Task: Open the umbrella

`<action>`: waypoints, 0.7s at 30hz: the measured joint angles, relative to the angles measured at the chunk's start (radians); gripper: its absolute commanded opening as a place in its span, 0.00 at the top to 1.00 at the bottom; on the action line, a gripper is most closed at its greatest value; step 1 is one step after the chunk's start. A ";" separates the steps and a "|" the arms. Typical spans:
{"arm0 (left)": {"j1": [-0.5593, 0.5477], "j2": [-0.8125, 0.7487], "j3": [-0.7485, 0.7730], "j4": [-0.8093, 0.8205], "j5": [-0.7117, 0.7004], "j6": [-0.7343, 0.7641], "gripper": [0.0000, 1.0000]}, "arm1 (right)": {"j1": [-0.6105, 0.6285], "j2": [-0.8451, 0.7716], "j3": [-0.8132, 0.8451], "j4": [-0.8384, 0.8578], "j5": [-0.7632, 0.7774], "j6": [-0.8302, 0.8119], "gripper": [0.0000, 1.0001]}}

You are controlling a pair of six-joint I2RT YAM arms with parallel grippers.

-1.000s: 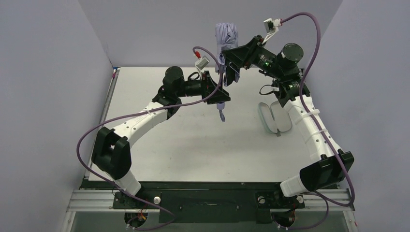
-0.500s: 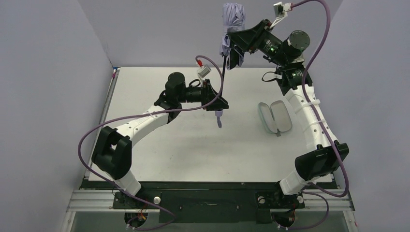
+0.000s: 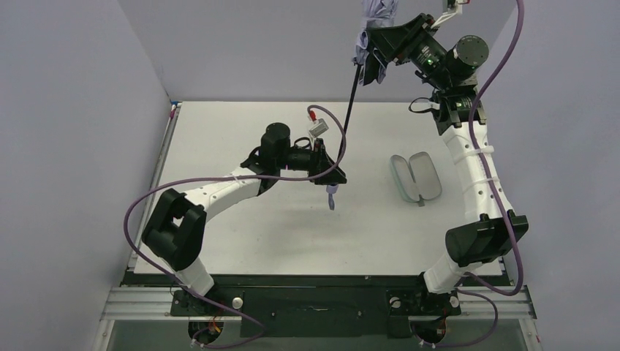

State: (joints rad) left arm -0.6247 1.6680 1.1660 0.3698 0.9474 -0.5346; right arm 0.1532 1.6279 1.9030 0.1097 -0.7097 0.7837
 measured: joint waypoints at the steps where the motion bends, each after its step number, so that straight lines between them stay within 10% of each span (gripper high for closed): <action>1: -0.003 0.005 -0.007 -0.006 0.000 0.009 0.67 | -0.007 0.000 0.003 -0.002 0.011 -0.001 1.00; 21: -0.069 0.050 -0.024 -0.021 -0.026 0.113 0.71 | -0.056 0.000 0.004 -0.045 0.093 -0.005 1.00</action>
State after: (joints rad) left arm -0.6933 1.7184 1.1423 0.3489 0.9211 -0.4221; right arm 0.0971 1.6279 1.9072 0.0647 -0.6167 0.7784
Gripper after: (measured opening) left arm 0.294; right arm 0.327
